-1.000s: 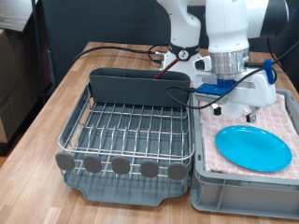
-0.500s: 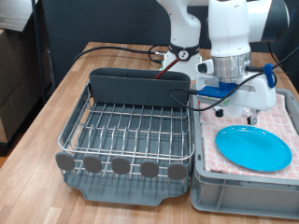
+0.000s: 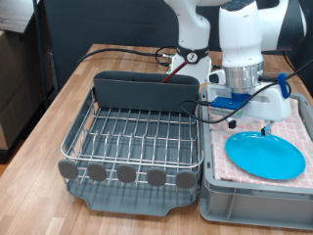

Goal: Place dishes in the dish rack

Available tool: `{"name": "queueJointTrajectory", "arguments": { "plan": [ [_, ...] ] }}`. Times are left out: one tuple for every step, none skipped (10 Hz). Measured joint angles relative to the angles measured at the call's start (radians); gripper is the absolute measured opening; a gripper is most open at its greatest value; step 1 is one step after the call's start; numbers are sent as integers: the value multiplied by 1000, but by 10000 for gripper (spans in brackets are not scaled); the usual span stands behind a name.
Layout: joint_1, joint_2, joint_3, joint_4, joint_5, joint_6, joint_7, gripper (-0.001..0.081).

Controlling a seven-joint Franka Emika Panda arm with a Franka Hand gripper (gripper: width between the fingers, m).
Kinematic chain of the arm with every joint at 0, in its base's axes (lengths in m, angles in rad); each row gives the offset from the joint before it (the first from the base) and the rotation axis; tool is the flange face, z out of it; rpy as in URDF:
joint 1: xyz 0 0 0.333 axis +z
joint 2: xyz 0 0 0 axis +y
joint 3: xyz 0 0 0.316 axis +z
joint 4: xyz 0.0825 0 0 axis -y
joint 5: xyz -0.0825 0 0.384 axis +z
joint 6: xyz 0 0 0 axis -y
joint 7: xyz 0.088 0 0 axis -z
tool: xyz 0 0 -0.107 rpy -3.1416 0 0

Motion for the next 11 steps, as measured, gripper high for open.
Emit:
{"name": "queueJointTrajectory", "arguments": {
  "plan": [
    [-6,8,9,4,20,9,-30,803],
    [-11,15,15,10,34,13,-54,803],
    [-15,23,19,18,43,13,-67,803],
    [-18,34,21,26,52,13,-79,803],
    [-20,44,21,34,56,13,-84,803],
    [-22,53,22,42,58,13,-91,803],
    [-22,61,23,49,62,17,-94,803],
    [-22,68,24,53,67,23,-95,725],
    [-22,70,25,53,67,31,-95,725],
    [-22,71,25,53,67,33,-95,557],
    [-22,71,25,54,67,34,-95,557]
  ]
}}
